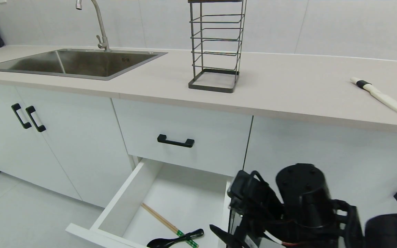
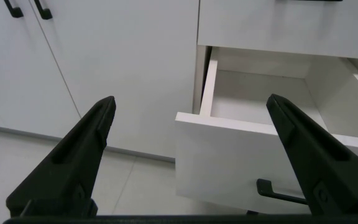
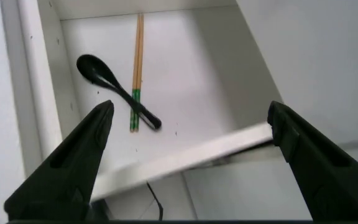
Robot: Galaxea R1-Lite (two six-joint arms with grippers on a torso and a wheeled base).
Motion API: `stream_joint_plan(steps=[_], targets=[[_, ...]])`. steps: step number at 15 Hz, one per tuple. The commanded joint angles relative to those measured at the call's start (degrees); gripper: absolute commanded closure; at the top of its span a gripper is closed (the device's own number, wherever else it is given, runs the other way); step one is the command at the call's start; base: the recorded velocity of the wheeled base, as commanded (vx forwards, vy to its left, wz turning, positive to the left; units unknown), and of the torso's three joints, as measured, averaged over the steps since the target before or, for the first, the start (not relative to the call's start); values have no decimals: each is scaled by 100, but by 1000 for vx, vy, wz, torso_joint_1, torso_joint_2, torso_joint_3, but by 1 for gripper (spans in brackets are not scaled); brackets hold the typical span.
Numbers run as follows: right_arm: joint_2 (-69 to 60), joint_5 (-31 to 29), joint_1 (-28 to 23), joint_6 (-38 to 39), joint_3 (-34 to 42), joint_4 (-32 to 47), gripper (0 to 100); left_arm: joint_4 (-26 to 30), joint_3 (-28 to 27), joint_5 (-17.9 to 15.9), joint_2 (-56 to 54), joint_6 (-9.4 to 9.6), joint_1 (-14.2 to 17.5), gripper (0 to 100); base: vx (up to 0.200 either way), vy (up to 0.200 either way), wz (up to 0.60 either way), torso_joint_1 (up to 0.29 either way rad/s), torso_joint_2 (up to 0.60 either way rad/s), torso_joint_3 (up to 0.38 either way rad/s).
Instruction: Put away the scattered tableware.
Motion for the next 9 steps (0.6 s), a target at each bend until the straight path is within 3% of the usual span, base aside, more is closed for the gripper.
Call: stream_joint_plan(steps=[1,7,9], targets=[[-1362,71,-161,-6,653,7,0,-1,1,1,7,2,0,0,0,0,0,0,0,0],[-3796,396,-988,-6,1954,578,0,-1,1,1,7,2,0,0,0,0,0,0,0,0],[-4622,361,-1401,-32,2015,789,0,-1,1,1,7,2,0,0,0,0,0,0,0,0]])
